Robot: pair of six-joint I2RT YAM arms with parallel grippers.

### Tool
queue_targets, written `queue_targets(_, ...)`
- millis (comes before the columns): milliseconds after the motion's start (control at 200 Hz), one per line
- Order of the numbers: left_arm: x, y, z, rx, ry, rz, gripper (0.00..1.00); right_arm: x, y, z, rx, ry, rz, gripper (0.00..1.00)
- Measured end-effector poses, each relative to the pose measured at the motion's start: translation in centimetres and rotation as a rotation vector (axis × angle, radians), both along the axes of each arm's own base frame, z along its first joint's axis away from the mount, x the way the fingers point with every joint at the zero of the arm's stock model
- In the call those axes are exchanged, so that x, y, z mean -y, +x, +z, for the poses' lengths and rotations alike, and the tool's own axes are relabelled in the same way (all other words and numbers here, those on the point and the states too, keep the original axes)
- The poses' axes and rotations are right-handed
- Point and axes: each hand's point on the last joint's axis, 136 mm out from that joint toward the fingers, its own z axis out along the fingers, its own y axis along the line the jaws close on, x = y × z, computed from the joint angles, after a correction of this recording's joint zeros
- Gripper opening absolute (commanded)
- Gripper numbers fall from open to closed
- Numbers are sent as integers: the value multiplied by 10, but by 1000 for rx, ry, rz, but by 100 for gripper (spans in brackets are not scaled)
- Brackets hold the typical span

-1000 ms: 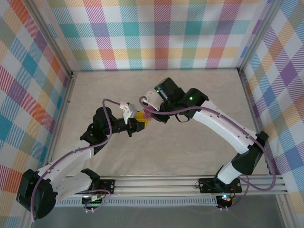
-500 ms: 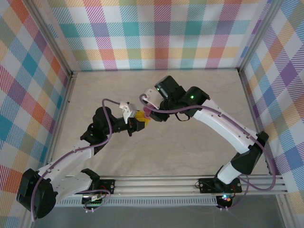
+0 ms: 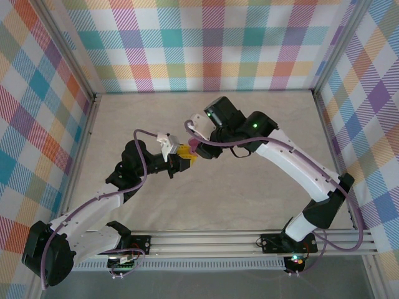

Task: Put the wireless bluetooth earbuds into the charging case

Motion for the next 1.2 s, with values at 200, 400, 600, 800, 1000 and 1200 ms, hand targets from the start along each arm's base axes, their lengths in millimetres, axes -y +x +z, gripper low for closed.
queue_targets(200, 0, 0, -1, 5, -4, 1, 18, 3, 3, 12, -53, 76, -28, 38)
queue_targets(400, -2, 1, -7, -3, -2, 20, 18, 27, 22, 35, -121, 226, -165, 35)
queue_targets(600, -8, 1, 5, 33, -18, 55, 18, 64, 51, 28, -228, 366, -398, 41)
queue_targets(800, -16, -1, 19, 82, -34, 93, 18, 77, 86, -22, -376, 400, -624, 48)
queue_targets(1000, -22, -4, 22, 85, -25, 119, 18, 44, 124, -91, -515, 357, -707, 49)
queue_targets(1200, -29, -11, 23, 88, -10, 131, 18, -4, 155, -138, -574, 317, -718, 46)
